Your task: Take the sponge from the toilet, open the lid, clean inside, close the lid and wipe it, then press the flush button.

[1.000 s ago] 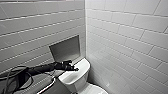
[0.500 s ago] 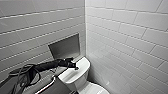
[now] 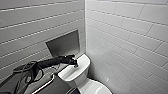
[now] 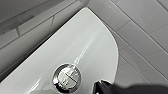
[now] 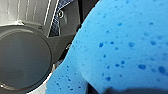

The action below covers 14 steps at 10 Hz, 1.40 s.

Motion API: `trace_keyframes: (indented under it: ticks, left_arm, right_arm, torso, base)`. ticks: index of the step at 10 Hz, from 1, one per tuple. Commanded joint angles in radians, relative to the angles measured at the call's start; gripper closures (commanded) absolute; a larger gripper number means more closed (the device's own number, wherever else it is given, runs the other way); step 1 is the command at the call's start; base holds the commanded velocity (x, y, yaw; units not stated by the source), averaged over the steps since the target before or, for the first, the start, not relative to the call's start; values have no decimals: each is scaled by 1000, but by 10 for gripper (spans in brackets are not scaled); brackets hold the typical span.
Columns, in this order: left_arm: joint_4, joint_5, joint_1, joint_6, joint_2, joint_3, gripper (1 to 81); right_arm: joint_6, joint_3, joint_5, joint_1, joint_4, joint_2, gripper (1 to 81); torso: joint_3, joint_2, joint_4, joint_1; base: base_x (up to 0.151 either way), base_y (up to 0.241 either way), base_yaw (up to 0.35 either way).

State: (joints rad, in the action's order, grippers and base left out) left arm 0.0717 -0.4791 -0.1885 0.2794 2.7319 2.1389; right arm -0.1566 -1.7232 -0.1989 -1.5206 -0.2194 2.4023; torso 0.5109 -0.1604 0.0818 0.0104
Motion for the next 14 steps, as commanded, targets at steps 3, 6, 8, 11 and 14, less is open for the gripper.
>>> trace_keyframes:
  ticks: [3,6,8,11,14]
  left_arm:
    - [-6,-24,183,-3,22,81,811]
    - [-35,-22,183,-3,58,151,811]
    - [-47,-19,183,-5,82,182,811]
    - [-49,-10,162,-11,121,254,811]
    - [-66,-3,146,-11,144,296,811]
  right_arm:
    - [0,38,75,3,-9,-30,811]
    - [-3,62,75,3,-9,-33,811]
    - [-3,74,75,3,-9,-38,811]
    - [-1,87,75,-2,-8,-39,811]
    - [-1,88,64,-5,-8,-38,811]
  torso:
    - [0,0,0,0]
    - [50,0,0,0]
    - [37,1,0,0]
    - [39,1,0,0]
    - [41,1,0,0]
  base:
    - [0,0,0]
    - [0,0,0]
    - [0,0,0]
    - [0,0,0]
    - [0,0,0]
